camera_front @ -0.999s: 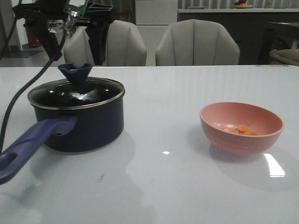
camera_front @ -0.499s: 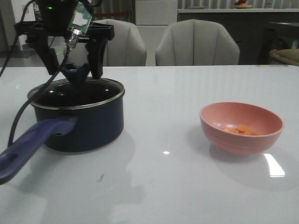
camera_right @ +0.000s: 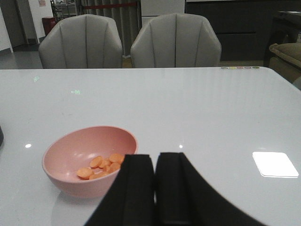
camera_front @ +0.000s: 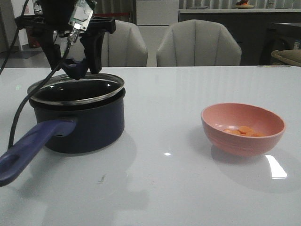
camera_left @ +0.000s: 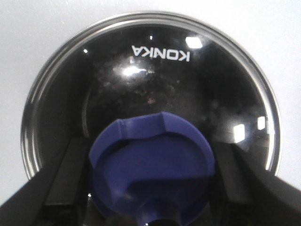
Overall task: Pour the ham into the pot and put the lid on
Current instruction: 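Lower the left gripper onto the purple lid knob and grasp it, then lift the glass lid off the pot and set it beside the pot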
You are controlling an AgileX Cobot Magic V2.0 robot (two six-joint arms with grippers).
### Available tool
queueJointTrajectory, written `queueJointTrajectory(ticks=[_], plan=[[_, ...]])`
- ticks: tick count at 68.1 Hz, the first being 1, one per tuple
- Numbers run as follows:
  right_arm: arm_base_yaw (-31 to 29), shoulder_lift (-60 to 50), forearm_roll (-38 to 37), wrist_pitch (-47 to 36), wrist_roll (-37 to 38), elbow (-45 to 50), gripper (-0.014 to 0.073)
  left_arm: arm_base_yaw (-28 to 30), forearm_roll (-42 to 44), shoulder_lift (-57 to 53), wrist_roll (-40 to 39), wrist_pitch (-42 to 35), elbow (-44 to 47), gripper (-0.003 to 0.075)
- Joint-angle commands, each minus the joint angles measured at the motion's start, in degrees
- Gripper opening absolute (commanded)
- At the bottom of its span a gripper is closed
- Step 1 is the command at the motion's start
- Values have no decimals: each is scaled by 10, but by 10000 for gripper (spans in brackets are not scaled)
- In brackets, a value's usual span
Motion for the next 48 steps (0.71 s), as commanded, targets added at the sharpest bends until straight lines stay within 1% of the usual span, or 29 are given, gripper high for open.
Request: queueJointTrajectory(ticks=[1, 5, 13, 19, 30, 42, 48], plan=[[-2, -11, -7, -49, -3, -3, 159, 1, 10, -62, 10, -9, -24, 214], [-2, -11, -7, -49, -3, -3, 159, 1, 22, -79, 23, -9, -24, 214], [-2, -11, -7, -49, -3, -3, 159, 2, 65, -119, 23, -17, -13, 214], [-2, -12, -7, -46, -3, -3, 159, 19, 87, -154, 26, -25, 13, 213], [-2, -12, -7, -46, -3, -3, 159, 90, 78, -201, 34, -43, 87, 206], [-2, -12, -7, -46, -3, -3, 159, 183, 20, -238, 69, -116, 204, 206], [-2, -12, -7, -46, -3, -3, 159, 220, 13, -239, 84, -144, 247, 206]])
